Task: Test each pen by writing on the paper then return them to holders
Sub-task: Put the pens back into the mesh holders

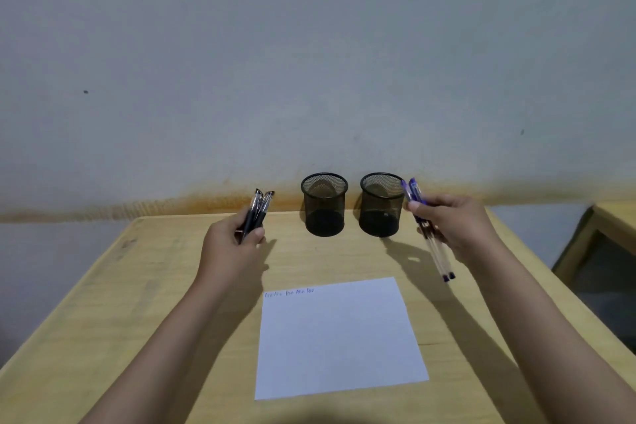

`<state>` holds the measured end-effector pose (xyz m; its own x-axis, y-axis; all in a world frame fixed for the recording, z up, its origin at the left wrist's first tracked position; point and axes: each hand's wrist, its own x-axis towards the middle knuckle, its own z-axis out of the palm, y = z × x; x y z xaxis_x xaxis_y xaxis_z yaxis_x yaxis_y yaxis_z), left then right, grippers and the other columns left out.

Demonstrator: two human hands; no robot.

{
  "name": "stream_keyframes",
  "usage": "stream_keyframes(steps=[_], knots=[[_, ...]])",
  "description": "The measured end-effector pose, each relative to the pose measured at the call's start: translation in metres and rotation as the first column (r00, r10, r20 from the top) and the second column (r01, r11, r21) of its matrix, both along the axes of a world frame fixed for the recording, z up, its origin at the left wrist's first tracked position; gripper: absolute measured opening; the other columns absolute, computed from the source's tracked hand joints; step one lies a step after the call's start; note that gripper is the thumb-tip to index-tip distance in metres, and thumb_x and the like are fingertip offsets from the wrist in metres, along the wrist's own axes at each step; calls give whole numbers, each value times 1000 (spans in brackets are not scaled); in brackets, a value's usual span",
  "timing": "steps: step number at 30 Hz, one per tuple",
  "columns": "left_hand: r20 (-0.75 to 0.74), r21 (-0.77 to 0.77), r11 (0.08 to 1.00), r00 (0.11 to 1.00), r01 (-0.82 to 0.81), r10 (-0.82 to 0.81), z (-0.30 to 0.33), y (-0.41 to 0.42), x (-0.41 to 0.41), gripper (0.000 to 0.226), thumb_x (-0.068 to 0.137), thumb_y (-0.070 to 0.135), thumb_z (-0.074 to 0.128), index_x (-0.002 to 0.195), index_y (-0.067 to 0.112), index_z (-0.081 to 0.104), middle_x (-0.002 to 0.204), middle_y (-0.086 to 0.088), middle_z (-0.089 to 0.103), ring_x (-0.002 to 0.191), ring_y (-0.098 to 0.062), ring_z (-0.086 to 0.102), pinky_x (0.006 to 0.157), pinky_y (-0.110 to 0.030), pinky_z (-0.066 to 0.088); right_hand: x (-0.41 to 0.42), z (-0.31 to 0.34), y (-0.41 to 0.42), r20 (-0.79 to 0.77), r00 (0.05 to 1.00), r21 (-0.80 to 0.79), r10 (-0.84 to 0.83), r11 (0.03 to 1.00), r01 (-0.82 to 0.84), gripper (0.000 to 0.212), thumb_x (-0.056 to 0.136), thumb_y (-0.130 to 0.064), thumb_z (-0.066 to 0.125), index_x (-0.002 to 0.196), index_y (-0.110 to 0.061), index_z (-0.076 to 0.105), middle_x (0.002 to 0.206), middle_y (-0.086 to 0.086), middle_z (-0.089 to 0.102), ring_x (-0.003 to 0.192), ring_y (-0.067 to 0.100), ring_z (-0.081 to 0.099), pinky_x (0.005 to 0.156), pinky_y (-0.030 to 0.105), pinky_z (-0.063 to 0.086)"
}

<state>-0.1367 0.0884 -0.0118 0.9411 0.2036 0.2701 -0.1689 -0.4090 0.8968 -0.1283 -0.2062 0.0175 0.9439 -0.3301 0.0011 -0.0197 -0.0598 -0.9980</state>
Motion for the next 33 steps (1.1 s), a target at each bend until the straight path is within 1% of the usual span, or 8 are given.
stream_keyframes(steps=[2,5,11,15,19,25,27,33], knots=[[50,45,999,999,2,-4,12,-9,22,28,88,5,58,113,14,63,81,-9,68,77,-22,64,69,-25,45,17,20,5,73,997,118,12,993,-21,15,80,-3,70,95,-1,70,80,13,65,61,18,53,59,28,45],[169,65,998,986,-6,-5,29,-23,60,35,88,7,58,123,7,58,91,-12,69,88,-27,65,75,-27,43,47,44,9,186,982,220,-11,975,-31,9,85,-3,66,84,-12,70,89,9,69,74,16,61,65,27,49],[386,-51,999,922,-18,36,49,-63,122,53,89,7,58,139,7,41,95,-14,56,84,-15,57,73,-7,40,105,49,17,407,906,329,-121,944,-21,19,89,-1,60,106,-5,65,93,4,71,82,9,68,76,22,53],[424,-117,993,904,7,44,39,-88,147,59,90,7,57,143,6,31,97,-8,51,84,-4,53,75,-1,38,129,30,21,425,897,285,-125,959,-1,19,88,0,61,104,-7,66,95,4,71,88,10,68,91,31,53],[288,-223,964,955,144,-76,19,-104,153,63,90,8,57,145,9,26,123,9,51,114,-1,51,89,-2,37,138,4,22,341,937,159,-80,987,27,18,86,-4,65,104,-8,68,92,6,72,87,15,69,83,31,55],[314,-194,978,949,83,-18,12,-105,156,32,90,4,52,120,15,48,90,11,61,94,-15,63,87,-26,47,143,-15,21,300,954,-44,-24,998,39,12,86,-7,66,97,-10,70,76,-2,69,60,-6,64,60,12,52],[359,-198,978,933,73,3,19,-106,157,28,91,2,50,113,20,48,86,14,59,90,-15,64,85,-26,47,143,-17,22,301,953,-58,-22,997,41,13,86,-7,66,98,-8,70,78,1,70,65,-2,66,67,17,54],[446,-207,976,894,70,31,39,-115,163,36,93,6,48,128,13,41,91,15,56,93,-12,63,84,-17,47,143,-20,22,314,949,-20,-28,999,36,14,86,-6,65,99,-3,70,84,13,72,81,28,71,83,43,58]])
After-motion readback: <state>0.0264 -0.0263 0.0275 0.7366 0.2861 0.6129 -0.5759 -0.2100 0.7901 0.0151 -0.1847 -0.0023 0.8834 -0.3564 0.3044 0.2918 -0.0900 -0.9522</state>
